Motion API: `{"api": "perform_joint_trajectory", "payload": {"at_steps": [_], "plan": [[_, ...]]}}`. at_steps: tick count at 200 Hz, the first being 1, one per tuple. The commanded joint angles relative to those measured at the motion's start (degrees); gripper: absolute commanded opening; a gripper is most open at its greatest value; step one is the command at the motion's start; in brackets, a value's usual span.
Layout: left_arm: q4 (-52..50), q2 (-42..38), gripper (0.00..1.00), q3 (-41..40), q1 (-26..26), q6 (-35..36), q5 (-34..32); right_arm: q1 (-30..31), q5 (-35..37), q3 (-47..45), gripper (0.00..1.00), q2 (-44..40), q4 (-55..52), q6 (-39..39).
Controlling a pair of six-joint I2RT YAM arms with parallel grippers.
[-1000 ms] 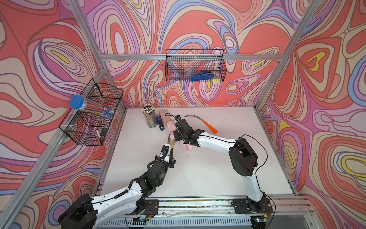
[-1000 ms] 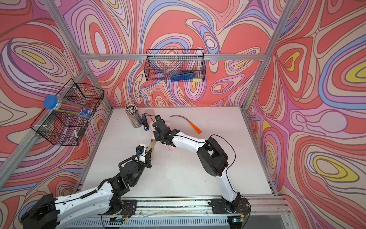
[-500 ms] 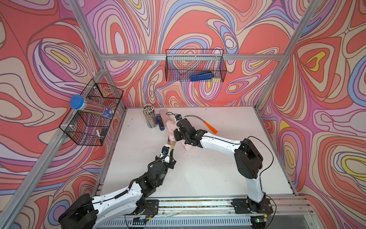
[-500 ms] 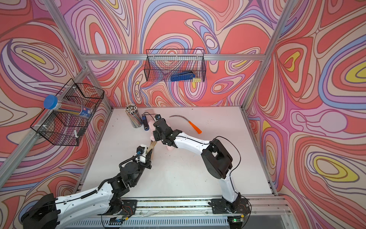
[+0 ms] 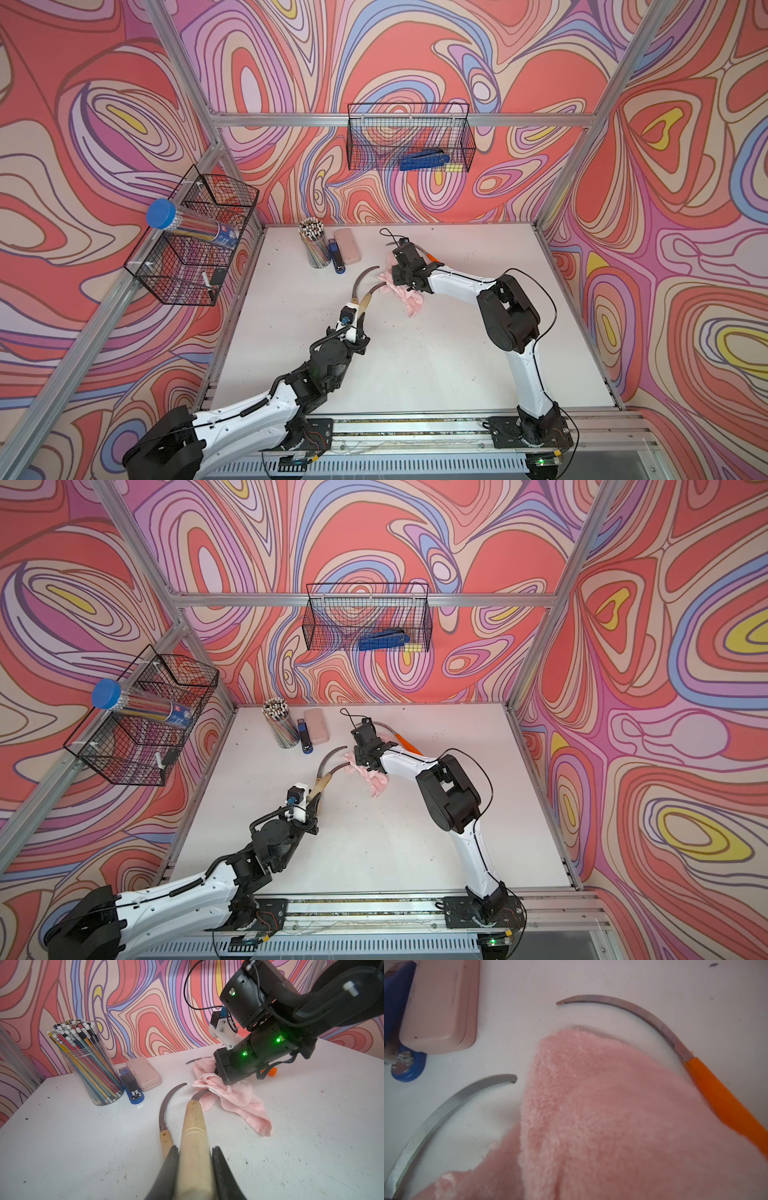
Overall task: Wipe small sickles with rags
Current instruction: Wipe the small sickle.
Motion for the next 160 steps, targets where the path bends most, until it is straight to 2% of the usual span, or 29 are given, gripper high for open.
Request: {"api": "perform_joint_trajectory", "payload": {"at_steps": [1,16,38,69,123,160], "plan": [[2.9,-1.5,0.00,0.2,-0.1,-0.6,-0.5,0.1,8.8,3.3,0.00,1.5,-2.5,-0.6],[2.9,-1.8,0.00,0.1,-0.1,-0.5,-0.4,0.0,12.0,4.0,0.00,2.0,-3.6,-0.6],[2.7,-1.9,0.00,0.2,-0.1,-0.5,-0.4,-0.1,13.0,4.0,0.00,2.2,-3.9,-0.5],[3.0,-1.6,0.00,0.2,-0.1,-0.5,-0.5,1.2,7.7,2.7,0.00,1.1,-1.5,-1.1],[3.3,-1.4,0.00,0.2,-0.1,-0.4,-0.6,9.1,4.1,4.6,0.00,-0.9,-1.4,-2.6],[3.4,-1.3,0.00,0.2,-0.1,-0.4,-0.6,14.0,0.3,2.2,0.00,-5.7,0.8,-2.8]]}}
